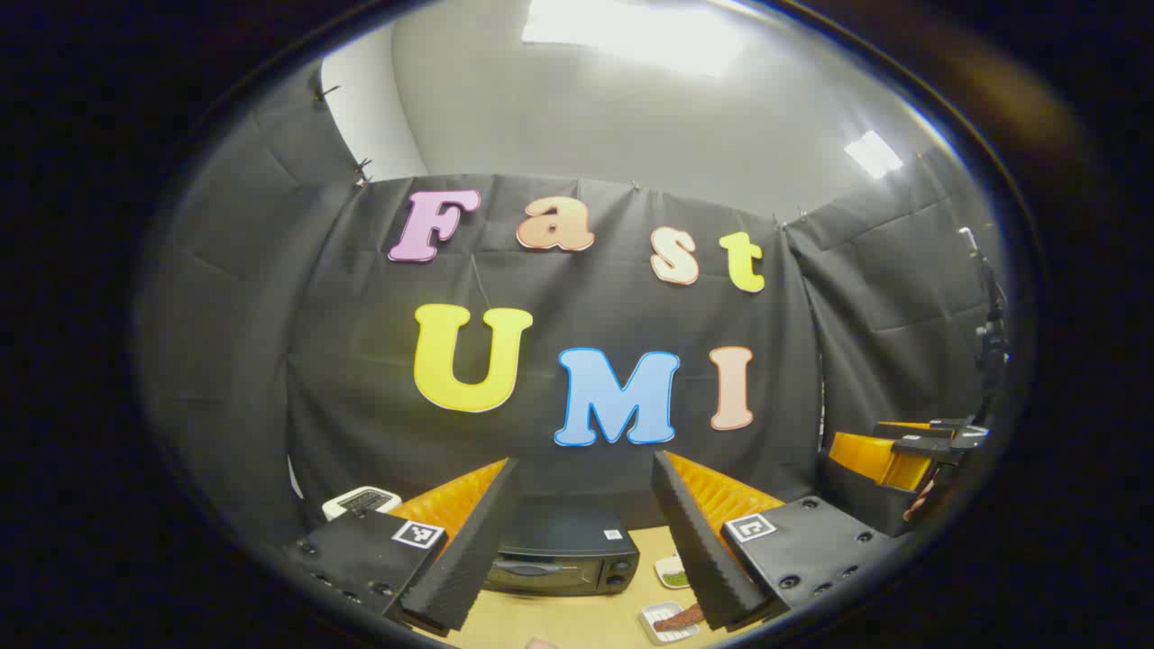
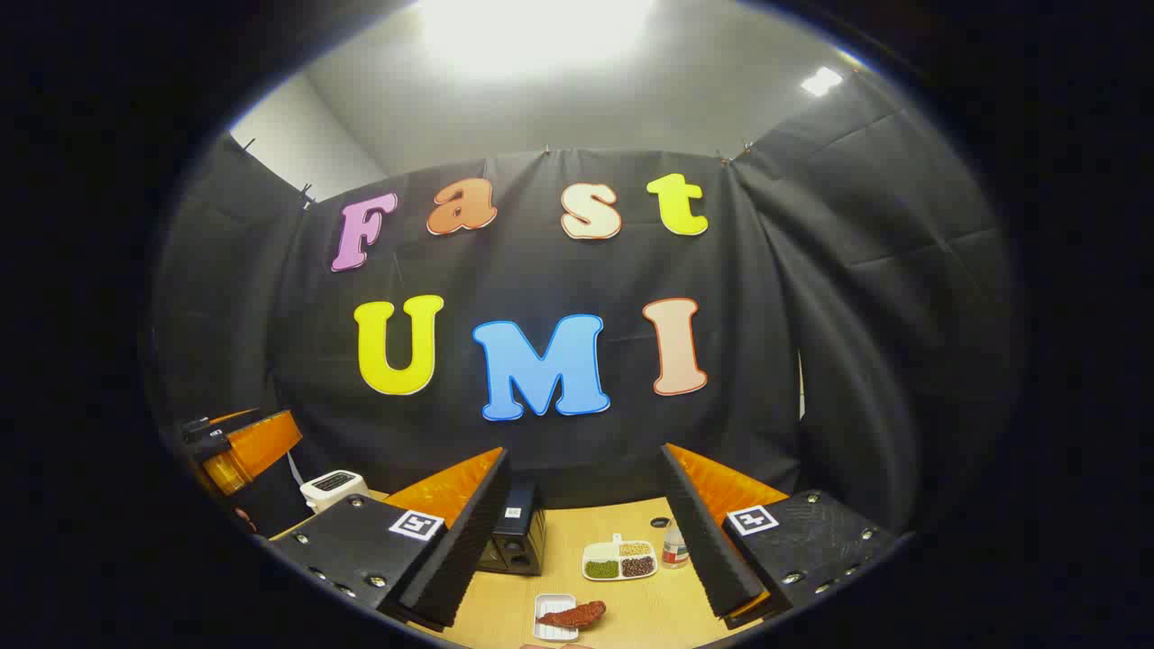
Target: Open the electric oven with the left hand, put the food in, and close the electric oven.
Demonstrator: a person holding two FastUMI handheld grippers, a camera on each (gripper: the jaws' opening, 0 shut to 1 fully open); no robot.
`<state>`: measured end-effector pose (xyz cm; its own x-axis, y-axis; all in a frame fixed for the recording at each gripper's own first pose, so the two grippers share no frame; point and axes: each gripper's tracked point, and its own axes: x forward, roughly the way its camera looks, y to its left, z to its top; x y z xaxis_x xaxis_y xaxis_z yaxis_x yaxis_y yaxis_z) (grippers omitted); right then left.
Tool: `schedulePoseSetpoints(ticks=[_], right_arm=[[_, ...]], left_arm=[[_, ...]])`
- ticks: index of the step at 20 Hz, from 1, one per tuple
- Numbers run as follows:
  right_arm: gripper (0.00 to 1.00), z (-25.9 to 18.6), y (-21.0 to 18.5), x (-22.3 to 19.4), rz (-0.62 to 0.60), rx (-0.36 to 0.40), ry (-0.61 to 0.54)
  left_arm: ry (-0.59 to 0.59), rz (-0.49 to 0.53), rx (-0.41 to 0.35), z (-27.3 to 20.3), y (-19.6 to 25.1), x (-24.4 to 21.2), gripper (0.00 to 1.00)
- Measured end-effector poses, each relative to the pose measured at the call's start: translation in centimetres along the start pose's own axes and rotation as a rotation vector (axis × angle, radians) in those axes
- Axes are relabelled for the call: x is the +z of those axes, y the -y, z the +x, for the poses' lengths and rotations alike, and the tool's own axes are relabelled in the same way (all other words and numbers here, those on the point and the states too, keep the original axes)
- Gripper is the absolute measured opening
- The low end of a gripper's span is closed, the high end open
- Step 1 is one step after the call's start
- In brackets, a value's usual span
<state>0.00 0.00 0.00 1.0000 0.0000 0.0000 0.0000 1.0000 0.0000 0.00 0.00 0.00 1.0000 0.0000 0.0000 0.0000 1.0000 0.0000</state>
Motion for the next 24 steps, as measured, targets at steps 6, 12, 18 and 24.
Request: schedulePoseSetpoints(ticks=[6, 12, 18, 24], right_arm=[[0.98, 1.0, 1.9, 0.3, -0.001, 0.021, -0.004], [0.99, 2.2, 3.2, -0.5, 0.004, 0.051, -0.010], [0.98, 3.7, 4.4, -0.6, 0.024, 0.062, -0.005], [0.99, 4.7, 5.1, -1.4, 0.007, 0.093, -0.005]], left_arm=[[0.003, 0.004, 0.024, 0.6, 1.0, -0.2, 0.97], [0.016, 0.025, 0.056, 0.9, 1.9, 0.1, 0.96], [0.007, 0.055, 0.080, 1.4, 2.6, -0.6, 0.94], [-0.031, 0.076, 0.133, 2.0, 1.5, -2.1, 1.00]])
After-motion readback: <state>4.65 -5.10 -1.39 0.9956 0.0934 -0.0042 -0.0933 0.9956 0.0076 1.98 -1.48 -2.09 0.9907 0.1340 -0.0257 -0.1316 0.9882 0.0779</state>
